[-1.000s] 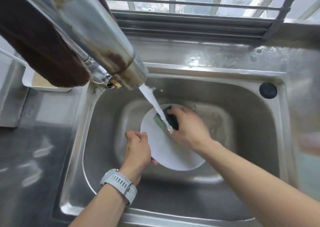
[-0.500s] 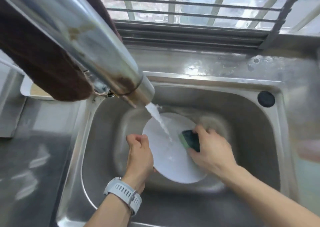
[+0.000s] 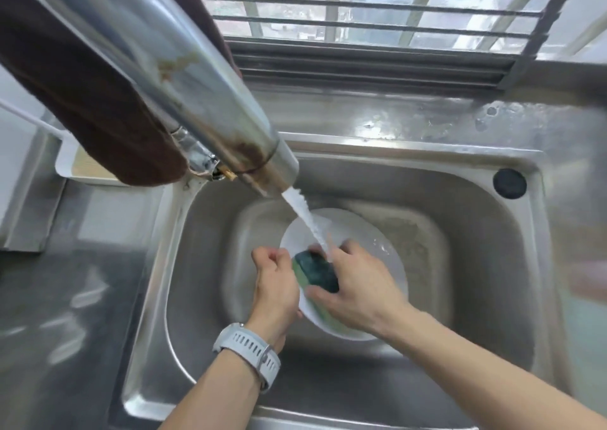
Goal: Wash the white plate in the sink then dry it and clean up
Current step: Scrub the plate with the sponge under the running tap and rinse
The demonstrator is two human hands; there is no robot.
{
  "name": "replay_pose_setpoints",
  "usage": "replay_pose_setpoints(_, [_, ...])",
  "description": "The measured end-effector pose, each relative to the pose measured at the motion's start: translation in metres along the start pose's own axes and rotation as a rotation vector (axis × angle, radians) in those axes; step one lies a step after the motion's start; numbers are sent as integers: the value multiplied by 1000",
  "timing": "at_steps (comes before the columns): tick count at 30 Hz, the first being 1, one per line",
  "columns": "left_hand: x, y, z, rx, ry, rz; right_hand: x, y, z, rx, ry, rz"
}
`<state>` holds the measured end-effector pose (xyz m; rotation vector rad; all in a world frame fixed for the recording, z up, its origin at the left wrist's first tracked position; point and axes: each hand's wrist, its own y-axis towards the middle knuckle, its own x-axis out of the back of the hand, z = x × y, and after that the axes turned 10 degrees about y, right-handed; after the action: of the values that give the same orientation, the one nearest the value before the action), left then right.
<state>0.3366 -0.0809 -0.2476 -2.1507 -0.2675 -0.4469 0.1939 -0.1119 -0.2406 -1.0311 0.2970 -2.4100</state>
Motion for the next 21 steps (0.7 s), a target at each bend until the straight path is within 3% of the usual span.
replay_pose_setpoints(2, [4, -2, 0, -7, -2, -19, -8, 38, -6, 32, -34, 8])
replay_pose_setpoints(4, [7, -1, 0, -11, -17, -55, 6, 58, -28, -82, -105, -55])
replay_pose_setpoints(7, [2, 0, -1, -45, -17, -74, 22, 1, -47, -218, -307, -141])
replay_pose_setpoints(9, [-2, 0, -1, -58, -5, -67, 10, -34, -24, -179, -238, -72])
replay_pose_setpoints(11, [-5, -4, 0, -31, -36, -37, 0, -16, 0, -67, -47, -20])
replay_pose_setpoints(13, [-3, -4, -1, -24, -72, -34, -12, 21, -1, 18, -57, -3])
replay_pose_setpoints(15, [-1, -3, -2, -15, -99, -59, 4, 49, -22, -64, -125, -60])
replay_pose_setpoints(18, [-7, -2, -3, -22, -92, -72, 25, 4, -49, -248, -277, -157])
replay_pose_setpoints(21, [-14, -4, -1, 1, -87, -57, 7, -32, -13, -103, -179, -97])
